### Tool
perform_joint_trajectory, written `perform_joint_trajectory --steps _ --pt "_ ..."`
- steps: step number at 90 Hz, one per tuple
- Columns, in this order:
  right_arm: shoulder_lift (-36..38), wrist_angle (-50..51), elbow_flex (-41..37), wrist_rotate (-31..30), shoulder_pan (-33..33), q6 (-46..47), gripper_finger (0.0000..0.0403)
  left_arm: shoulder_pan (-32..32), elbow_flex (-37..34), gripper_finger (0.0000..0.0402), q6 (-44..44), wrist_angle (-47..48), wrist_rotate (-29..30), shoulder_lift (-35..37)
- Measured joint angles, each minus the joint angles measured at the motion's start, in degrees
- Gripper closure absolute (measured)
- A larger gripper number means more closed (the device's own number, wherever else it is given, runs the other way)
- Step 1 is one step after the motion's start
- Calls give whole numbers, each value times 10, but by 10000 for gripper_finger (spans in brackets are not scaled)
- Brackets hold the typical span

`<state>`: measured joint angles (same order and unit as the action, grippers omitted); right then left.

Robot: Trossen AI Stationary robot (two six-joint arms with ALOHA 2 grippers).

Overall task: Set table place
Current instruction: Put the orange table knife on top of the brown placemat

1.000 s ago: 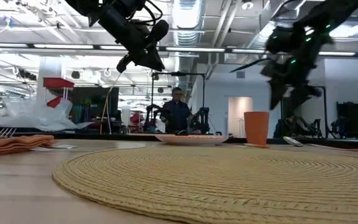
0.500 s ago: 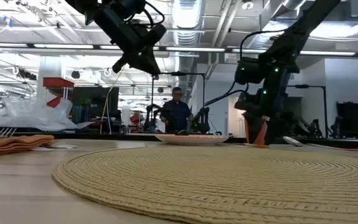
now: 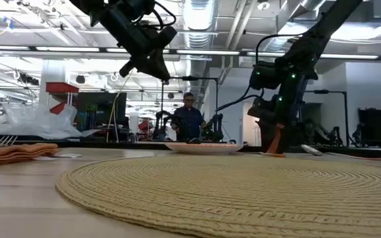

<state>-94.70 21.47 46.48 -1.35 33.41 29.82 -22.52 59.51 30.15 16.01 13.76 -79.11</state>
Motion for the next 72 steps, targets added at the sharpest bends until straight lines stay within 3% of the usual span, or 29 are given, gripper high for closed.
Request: perform_joint_trajectory --steps 20,55,72 --pt "0 -3 -14 -6 0 5 222 0 0 377 -29 0 0 0" --pt "-1 -5 -20 -11 -5 0 387 0 0 377 -30 8 1 0" --pt "-1 3 -19 5 -22 2 401 0 0 377 -30 31 1 0"
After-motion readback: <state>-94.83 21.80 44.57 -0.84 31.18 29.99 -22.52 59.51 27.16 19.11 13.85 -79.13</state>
